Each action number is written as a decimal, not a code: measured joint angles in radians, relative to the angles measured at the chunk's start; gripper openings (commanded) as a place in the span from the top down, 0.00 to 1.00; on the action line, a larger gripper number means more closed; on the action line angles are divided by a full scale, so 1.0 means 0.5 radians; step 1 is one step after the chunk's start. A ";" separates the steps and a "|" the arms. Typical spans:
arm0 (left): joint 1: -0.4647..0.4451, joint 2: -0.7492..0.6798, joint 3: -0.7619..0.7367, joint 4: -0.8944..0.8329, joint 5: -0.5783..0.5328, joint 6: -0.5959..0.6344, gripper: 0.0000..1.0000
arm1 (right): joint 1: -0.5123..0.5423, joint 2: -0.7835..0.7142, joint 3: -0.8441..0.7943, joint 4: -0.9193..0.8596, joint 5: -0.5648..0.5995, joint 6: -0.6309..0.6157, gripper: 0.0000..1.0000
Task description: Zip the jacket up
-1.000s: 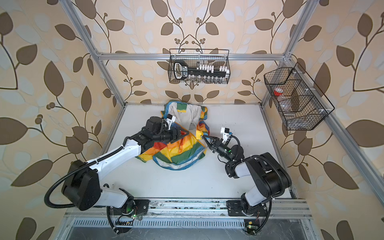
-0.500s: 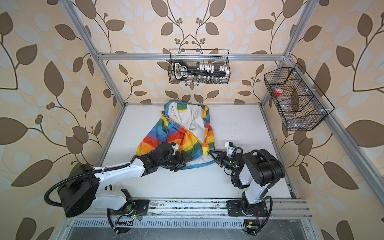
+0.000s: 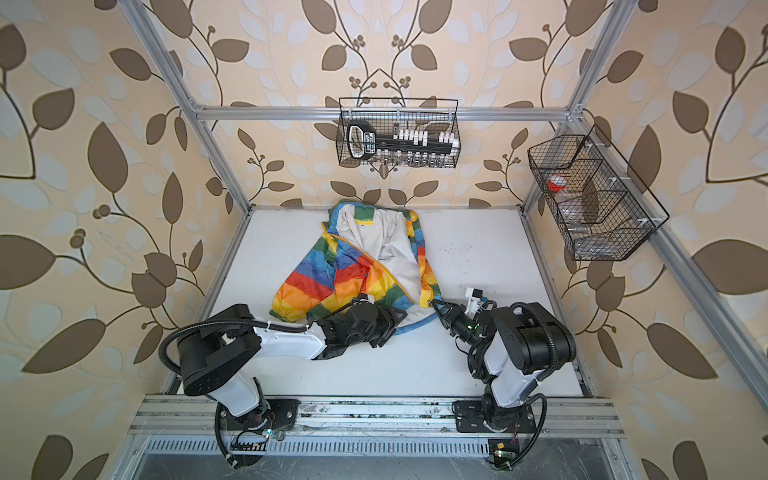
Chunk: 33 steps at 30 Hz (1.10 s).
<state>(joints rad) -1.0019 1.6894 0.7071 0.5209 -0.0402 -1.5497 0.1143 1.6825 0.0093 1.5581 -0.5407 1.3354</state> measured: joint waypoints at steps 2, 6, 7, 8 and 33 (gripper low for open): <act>-0.024 0.077 0.067 0.068 -0.062 -0.011 0.33 | -0.010 -0.003 0.000 0.000 0.003 0.000 1.00; -0.024 0.167 0.134 0.146 -0.160 -0.035 0.33 | -0.024 -0.015 0.000 0.002 0.003 -0.002 1.00; -0.023 0.190 0.146 0.163 -0.179 -0.043 0.34 | -0.024 -0.015 -0.001 0.002 0.003 -0.003 1.00; -0.022 0.217 0.159 0.185 -0.200 -0.050 0.35 | -0.024 -0.014 -0.001 0.003 0.002 -0.004 1.00; 0.136 0.609 0.378 0.417 -0.285 -0.046 0.58 | -0.024 -0.005 -0.001 0.003 -0.050 -0.033 1.00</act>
<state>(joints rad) -0.9340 1.9938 0.8959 0.7296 -0.1829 -1.5726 0.1024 1.6802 0.0090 1.5597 -0.5659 1.3190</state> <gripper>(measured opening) 0.451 0.048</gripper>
